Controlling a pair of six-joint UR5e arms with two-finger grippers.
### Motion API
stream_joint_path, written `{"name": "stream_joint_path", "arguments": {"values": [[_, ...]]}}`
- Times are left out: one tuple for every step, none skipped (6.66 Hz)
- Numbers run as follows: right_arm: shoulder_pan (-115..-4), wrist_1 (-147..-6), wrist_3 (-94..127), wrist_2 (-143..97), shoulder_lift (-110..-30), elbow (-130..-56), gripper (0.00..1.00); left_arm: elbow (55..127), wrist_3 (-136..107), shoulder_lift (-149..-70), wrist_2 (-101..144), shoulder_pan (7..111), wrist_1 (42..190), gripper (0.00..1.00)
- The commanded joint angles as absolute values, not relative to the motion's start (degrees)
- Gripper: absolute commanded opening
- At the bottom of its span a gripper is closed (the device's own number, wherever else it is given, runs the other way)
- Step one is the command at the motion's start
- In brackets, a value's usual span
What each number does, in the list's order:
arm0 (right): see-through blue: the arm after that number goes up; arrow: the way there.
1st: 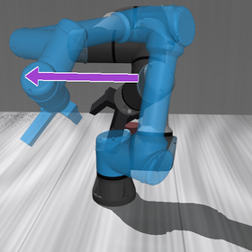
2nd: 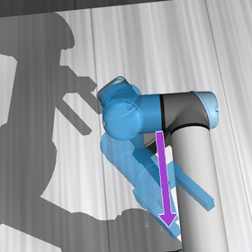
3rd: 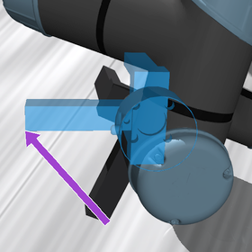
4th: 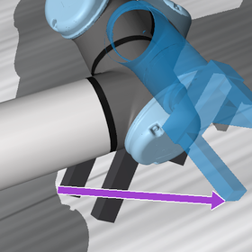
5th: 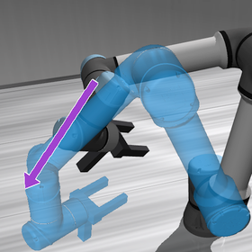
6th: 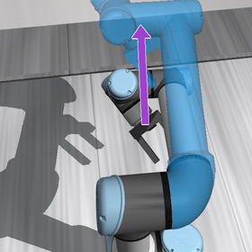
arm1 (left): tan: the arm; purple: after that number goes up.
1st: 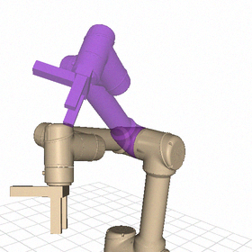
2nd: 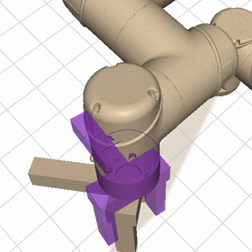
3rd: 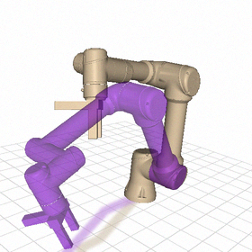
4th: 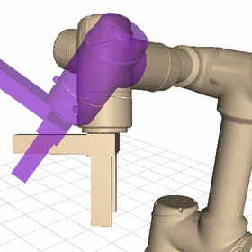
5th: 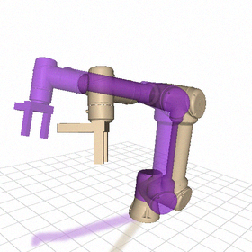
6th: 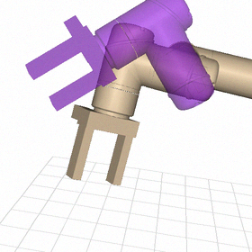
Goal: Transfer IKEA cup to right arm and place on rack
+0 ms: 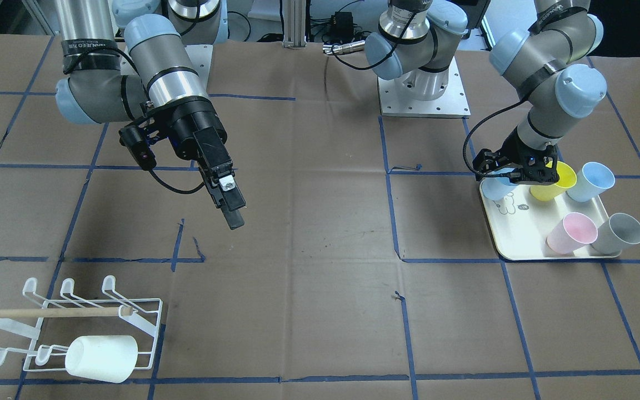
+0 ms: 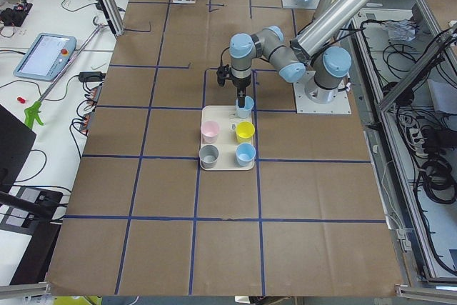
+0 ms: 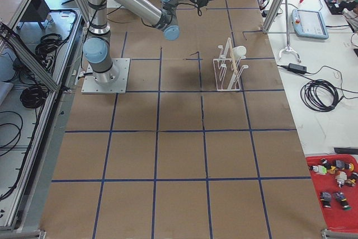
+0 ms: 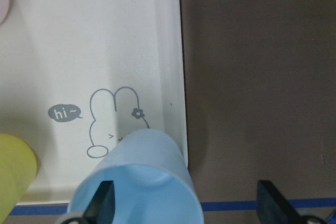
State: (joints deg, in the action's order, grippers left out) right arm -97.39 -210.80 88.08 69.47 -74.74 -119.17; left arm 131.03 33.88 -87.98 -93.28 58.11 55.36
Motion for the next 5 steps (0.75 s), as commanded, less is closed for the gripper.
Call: {"name": "stream_joint_path", "arguments": {"values": [[-98.5, -211.0, 92.0, 69.8, -74.6, -119.2, 1.0, 131.0, 33.8, -87.3, -93.3, 57.7, 57.6, 0.24], [-100.3, -211.1, 92.0, 69.8, -74.7, -118.8, 1.0, 131.0, 34.3, -87.3, -93.3, 57.0, 58.0, 0.08], [-100.4, -211.1, 92.1, 69.8, -74.4, -119.0, 1.0, 131.0, 34.5, -87.3, -93.1, 55.2, 58.8, 0.0], [-100.3, -211.1, 92.0, 69.8, -74.4, -118.7, 1.0, 130.4, 35.1, -87.2, -93.1, 54.5, 59.0, 0.0], [-100.3, -211.1, 92.0, 69.8, -74.2, -118.7, 1.0, 129.0, 35.7, -86.1, -93.1, 54.4, 59.1, 0.0]]}}
